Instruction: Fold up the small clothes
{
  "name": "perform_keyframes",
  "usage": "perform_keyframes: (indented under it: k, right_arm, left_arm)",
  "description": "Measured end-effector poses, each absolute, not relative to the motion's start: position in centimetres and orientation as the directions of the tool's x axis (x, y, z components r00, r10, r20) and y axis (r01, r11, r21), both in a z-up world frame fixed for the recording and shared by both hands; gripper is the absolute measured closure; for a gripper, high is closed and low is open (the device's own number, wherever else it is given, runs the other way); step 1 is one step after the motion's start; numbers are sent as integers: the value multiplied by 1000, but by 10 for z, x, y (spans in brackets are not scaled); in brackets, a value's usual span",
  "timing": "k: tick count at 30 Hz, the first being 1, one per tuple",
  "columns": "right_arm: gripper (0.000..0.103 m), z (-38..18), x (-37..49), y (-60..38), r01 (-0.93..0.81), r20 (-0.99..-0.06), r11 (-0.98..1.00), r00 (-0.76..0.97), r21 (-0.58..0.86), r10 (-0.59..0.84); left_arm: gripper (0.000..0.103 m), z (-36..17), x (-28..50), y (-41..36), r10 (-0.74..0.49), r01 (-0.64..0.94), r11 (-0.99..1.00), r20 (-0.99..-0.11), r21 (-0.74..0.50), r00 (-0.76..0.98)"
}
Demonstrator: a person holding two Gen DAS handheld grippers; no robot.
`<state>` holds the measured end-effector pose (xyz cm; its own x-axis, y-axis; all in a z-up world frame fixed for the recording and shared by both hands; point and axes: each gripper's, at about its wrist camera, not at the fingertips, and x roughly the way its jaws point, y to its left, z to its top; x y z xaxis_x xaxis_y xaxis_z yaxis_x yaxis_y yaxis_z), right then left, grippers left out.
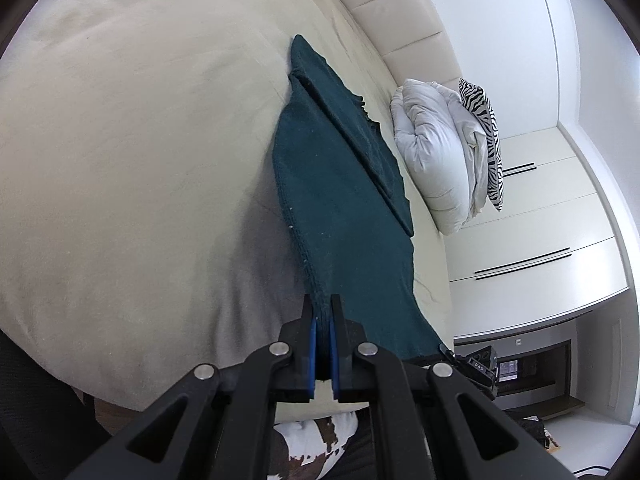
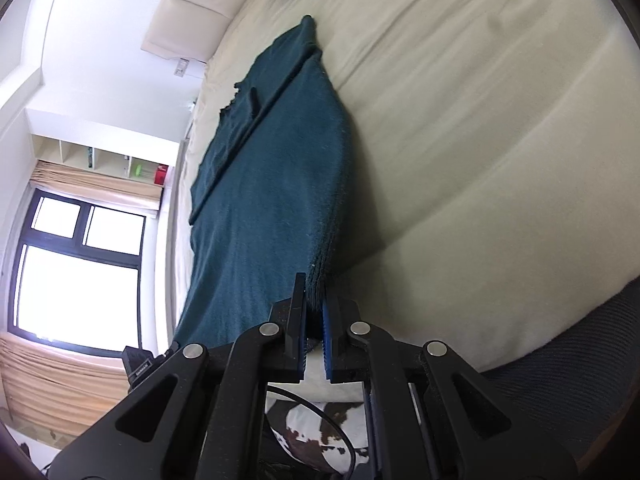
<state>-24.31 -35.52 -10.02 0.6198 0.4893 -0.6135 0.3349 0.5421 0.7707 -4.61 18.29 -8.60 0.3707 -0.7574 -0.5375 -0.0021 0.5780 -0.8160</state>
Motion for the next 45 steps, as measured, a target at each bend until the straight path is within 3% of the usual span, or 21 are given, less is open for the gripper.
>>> perform_keyframes:
  k: [15,22,32,45]
  right_arm:
    - [98,-45,-174,-372,205,-421,430,756,879,501]
    - [98,-25,-105,-390,203,-420,448,780,871,464]
    - [98,-21,22,-426,244,-459,482,794,842,400]
    - [98,-79,152,-455,331,-527,482,772,811,356]
  left_arm:
    - [97,-30,40,171,-813,38,424,-362,-905,456]
    - [97,-22,121,159,-792,27,403,-335,-915,510]
    - [97,-25,223,142,-758,5,437,-366,-899,539]
    - [97,-71,328,124,-682,-92,523,-480,-847,552]
